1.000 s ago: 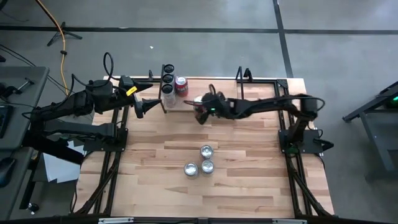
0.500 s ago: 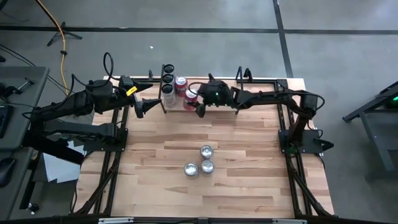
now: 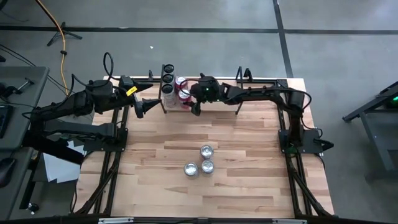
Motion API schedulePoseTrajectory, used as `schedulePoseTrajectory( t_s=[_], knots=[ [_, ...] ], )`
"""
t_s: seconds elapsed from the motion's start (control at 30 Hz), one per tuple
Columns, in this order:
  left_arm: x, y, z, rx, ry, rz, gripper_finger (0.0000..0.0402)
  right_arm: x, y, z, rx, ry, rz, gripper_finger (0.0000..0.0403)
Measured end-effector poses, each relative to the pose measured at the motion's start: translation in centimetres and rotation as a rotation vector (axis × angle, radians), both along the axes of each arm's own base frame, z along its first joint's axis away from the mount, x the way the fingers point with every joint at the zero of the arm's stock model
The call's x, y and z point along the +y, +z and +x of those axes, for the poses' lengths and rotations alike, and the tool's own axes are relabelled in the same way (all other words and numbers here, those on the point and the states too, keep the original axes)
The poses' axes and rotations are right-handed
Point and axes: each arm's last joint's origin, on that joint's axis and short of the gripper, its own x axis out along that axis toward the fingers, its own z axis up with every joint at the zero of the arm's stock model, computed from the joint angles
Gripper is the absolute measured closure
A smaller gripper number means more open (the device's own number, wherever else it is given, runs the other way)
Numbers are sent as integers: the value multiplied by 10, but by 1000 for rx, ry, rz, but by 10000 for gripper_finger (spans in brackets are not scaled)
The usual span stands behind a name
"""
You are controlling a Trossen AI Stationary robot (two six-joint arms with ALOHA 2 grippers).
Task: Place canned beverage on shelf
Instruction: Put the orange soda can aligned with the other orange soda can on the shelf
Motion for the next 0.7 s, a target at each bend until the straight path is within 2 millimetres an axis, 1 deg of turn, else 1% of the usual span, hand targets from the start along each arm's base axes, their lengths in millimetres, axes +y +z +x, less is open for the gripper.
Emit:
schedulePoseTrajectory(
  t_s=[0.07, 0.13, 0.17, 0.27, 0.4, 0.7],
  knots=[
    [0, 0, 0, 0, 0, 0, 2, -1, -2, 4, -1, 19, -5, 134],
    [0, 0, 0, 0, 0, 0, 2, -2, -11, 7, 33, 46, -14, 133],
    [0, 0, 0, 1, 0, 0, 2, -3, -12, 9, 33, 60, -31, 132],
    [0, 0, 0, 0, 0, -1, 2, -3, -12, 10, 39, 74, -70, 131],
    [0, 0, 0, 1, 0, -1, 2, -4, -13, 10, 47, 51, -89, 130],
    [0, 0, 0, 1, 0, -1, 2, -4, -13, 10, 49, 40, -81, 130]
  ],
)
